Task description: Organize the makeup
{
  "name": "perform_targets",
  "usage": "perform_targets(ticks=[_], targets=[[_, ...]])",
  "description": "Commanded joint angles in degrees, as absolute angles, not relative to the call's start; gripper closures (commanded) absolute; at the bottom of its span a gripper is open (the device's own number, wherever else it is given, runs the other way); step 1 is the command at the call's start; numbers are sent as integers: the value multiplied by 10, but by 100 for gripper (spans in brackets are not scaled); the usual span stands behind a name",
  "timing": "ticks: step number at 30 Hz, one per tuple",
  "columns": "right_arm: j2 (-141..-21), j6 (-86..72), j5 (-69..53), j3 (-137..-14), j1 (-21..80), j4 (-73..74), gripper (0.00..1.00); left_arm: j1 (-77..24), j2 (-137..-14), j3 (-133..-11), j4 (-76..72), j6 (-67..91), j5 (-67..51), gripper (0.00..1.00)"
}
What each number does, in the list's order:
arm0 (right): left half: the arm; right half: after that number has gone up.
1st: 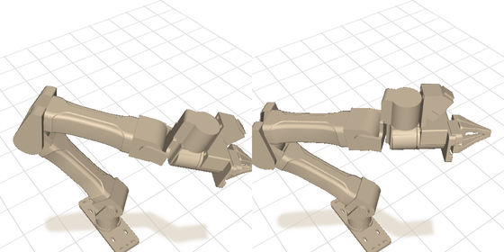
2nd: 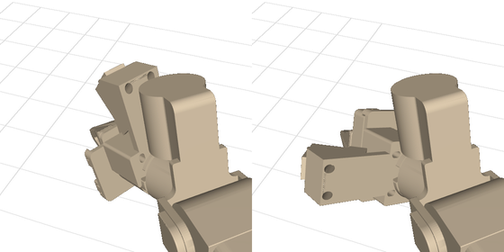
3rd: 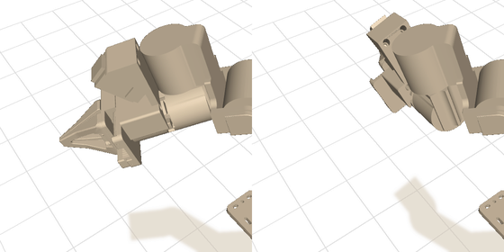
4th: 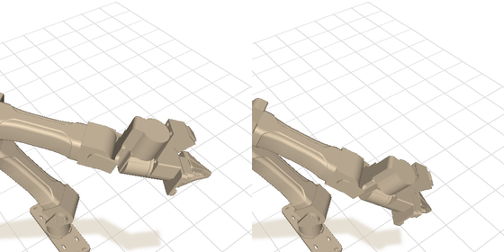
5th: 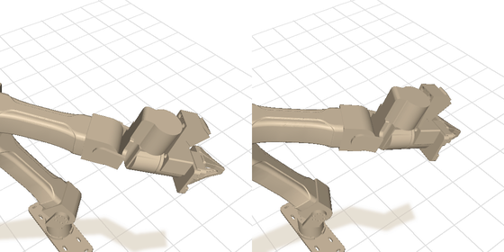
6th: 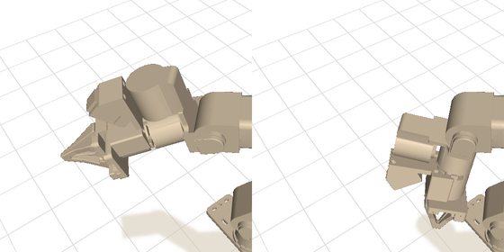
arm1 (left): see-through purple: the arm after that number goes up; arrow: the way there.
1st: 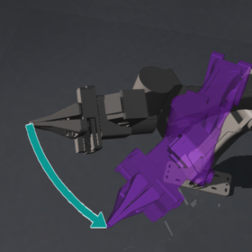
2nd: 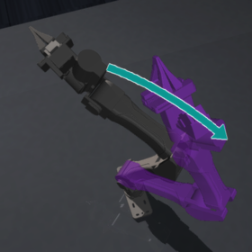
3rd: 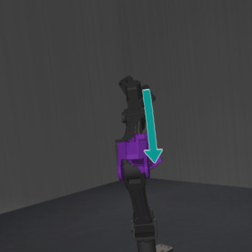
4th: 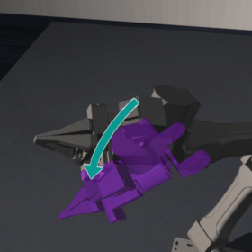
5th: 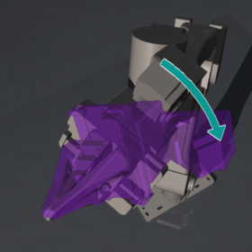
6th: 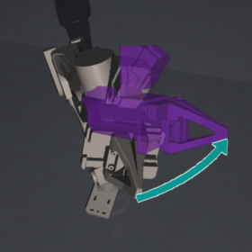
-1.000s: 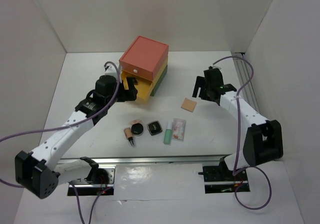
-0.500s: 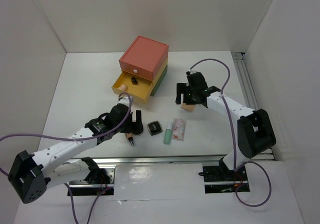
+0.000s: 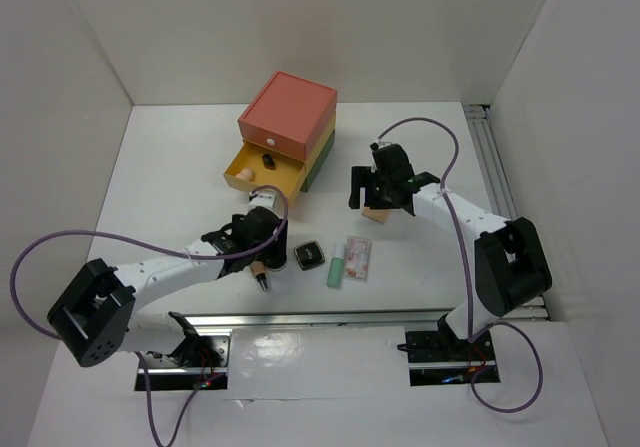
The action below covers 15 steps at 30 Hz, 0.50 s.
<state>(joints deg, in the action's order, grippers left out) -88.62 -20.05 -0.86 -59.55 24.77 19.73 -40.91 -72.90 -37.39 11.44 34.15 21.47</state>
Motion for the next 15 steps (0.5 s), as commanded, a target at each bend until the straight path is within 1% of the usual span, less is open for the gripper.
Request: perform_targets(ticks=[1, 5, 6, 7, 9, 12, 13, 14, 15], targets=[[-864, -204, -10, -605, 252, 185, 15, -404, -751, -396, 71, 319, 241, 8], [-859, -204, -10, -605, 252, 191, 15, -397, -776, -402, 59, 311, 241, 18], [-859, -199, -10, -605, 252, 191, 15, -397, -781, -409, 53, 304, 241, 23], [-853, -199, -10, -605, 252, 191, 15, -391, -792, -410, 53, 304, 241, 23], [-853, -199, -10, -605, 252, 196, 15, -391, -801, -416, 53, 304, 235, 27], [-843, -199, -4, -605, 252, 196, 15, -386, -817, -422, 40, 299, 222, 37], [-843, -199, -4, -605, 252, 201, 15, -386, -823, -429, 40, 299, 222, 43], [-838, -199, 1, -605, 247, 201, 15, -386, -831, -434, 40, 299, 222, 57], [-838, -199, 1, -599, 247, 201, 15, -386, -831, -434, 47, 299, 222, 64]])
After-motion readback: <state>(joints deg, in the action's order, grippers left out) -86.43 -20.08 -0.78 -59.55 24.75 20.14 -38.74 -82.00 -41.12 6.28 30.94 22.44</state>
